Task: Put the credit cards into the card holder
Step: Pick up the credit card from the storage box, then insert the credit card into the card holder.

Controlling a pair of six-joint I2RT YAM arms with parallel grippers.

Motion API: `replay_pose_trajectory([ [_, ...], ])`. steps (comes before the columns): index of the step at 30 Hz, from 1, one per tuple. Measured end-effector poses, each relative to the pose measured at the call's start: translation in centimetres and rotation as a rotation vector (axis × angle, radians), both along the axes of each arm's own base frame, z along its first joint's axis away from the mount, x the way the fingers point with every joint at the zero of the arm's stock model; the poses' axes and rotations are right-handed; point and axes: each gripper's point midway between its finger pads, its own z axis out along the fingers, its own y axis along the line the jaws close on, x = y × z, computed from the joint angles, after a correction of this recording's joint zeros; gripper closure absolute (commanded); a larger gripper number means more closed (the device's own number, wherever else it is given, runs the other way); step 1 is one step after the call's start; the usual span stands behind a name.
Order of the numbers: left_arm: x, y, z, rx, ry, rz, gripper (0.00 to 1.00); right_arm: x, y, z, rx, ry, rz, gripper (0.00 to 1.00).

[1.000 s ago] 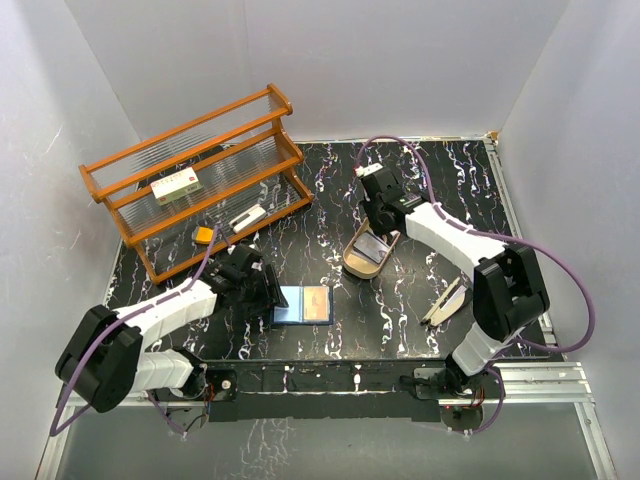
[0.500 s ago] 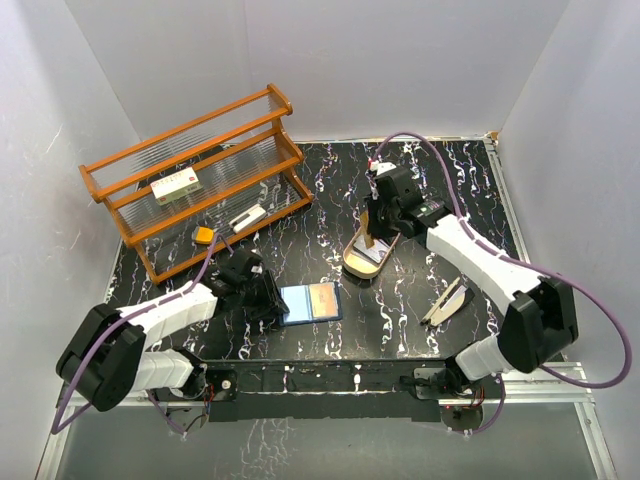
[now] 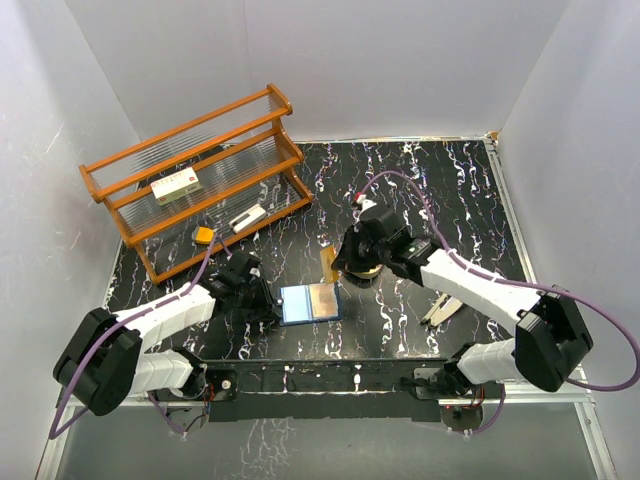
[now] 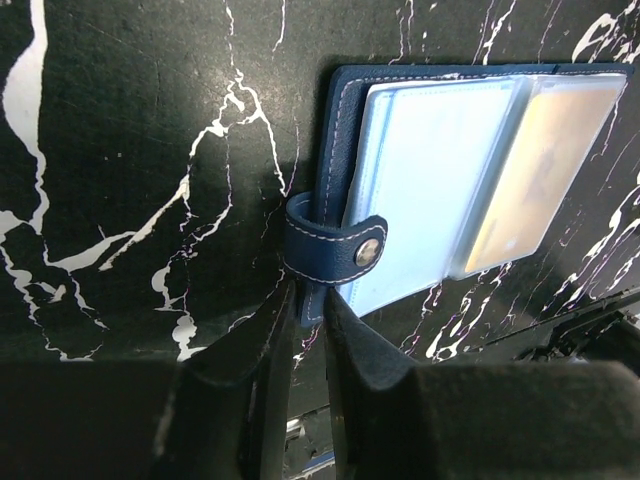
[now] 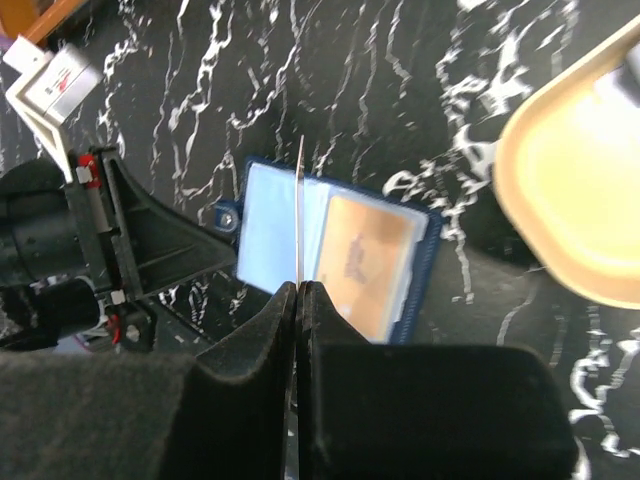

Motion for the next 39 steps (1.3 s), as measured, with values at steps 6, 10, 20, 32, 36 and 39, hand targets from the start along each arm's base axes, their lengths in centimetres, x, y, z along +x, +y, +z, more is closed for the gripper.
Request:
replay_pose_trajectory([
  [6,-0.2,0.1,-0.4,0.001,0.003,0.0,0.87,-2.1,2.6,-1.9,0.06,0.057,0.029,1.0],
  [10,-0.2,0.0,-0.5,-0.003,0.006,-0.003,0.97,-2.8,3.9,-4.1,0.061,0.104,0.038,1.0],
  [20,-0.1,-0.2,-0.7,-0.008,0.009,-0.005,1.0,-4.1,4.0,-7.9,0.027,0.169,0.038,0.97],
  [32,-0.2,-0.3,-0.7,-0.017,0.012,-0.003,1.0,-4.6,3.7,-11.0,0.005,0.217,0.035,0.88],
  [36,-0.2,-0.4,-0.7,-0.021,0.013,-0.003,1.0,-4.6,3.8,-11.0,0.007,0.215,0.037,0.87],
  [39,-0.2,-0.5,-0.7,-0.028,0.014,0.0,1.0,-4.5,4.0,-11.1,0.014,0.212,0.04,0.87],
])
